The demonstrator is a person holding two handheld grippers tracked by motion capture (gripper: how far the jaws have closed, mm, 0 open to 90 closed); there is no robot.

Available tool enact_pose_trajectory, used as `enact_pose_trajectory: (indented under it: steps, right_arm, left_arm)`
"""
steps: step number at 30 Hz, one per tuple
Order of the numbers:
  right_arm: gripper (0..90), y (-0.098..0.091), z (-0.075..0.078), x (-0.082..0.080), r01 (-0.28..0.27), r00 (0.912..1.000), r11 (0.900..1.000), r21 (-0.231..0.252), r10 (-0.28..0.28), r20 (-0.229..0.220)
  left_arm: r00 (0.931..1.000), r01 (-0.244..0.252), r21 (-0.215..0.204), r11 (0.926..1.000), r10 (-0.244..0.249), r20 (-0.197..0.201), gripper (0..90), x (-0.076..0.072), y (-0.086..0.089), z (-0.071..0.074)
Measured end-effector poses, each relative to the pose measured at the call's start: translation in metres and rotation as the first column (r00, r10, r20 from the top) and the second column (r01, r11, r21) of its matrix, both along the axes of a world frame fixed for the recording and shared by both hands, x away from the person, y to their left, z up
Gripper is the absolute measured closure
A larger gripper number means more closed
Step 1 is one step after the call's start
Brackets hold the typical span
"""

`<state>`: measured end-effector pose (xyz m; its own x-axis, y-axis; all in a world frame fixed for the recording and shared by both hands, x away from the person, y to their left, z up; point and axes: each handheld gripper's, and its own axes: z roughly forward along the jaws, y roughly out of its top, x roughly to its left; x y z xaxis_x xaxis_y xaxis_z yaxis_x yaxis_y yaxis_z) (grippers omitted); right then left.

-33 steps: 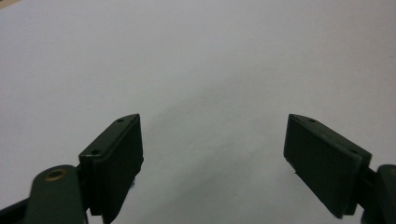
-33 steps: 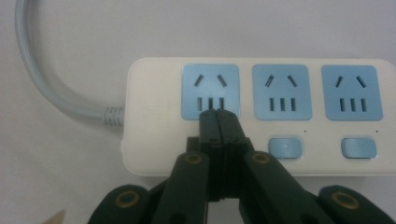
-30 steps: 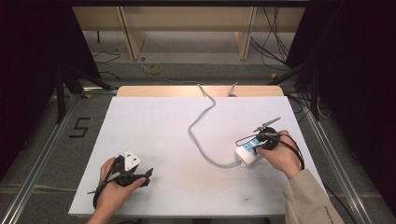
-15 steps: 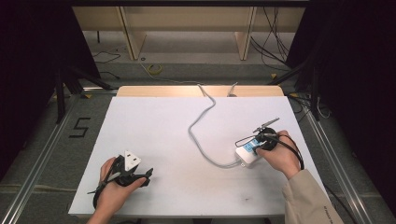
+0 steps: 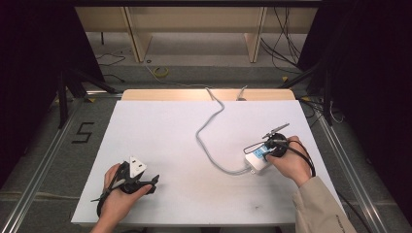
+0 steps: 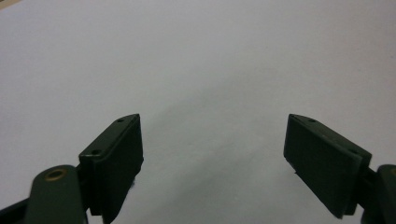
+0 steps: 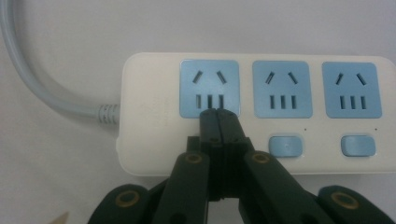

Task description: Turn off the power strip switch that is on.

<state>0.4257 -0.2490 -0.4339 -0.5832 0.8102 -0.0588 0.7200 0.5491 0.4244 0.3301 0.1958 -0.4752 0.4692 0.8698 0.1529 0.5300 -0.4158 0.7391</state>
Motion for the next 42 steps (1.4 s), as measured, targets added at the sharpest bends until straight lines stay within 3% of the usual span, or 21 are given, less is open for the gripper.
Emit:
enact_pose_trajectory:
  steps: [16, 42]
  right_arm:
    - [90.0, 0.001, -0.0007, -0.001, 0.007, 0.9999, 1.0, -0.006, -0.007, 0.008]
    - [90.0, -0.0035, -0.0021, -0.001, 0.015, 0.9999, 0.9994, 0.03, -0.015, 0.003]
  left_arm:
    - [1.0, 0.001, 0.003, 1.0, -0.001, -0.003, 19.3, -0.0001, -0.0001, -0.0001]
    - [1.0, 0.001, 0.002, 1.0, -0.001, -0.002, 19.2, 0.0001, 0.0, -0.0003]
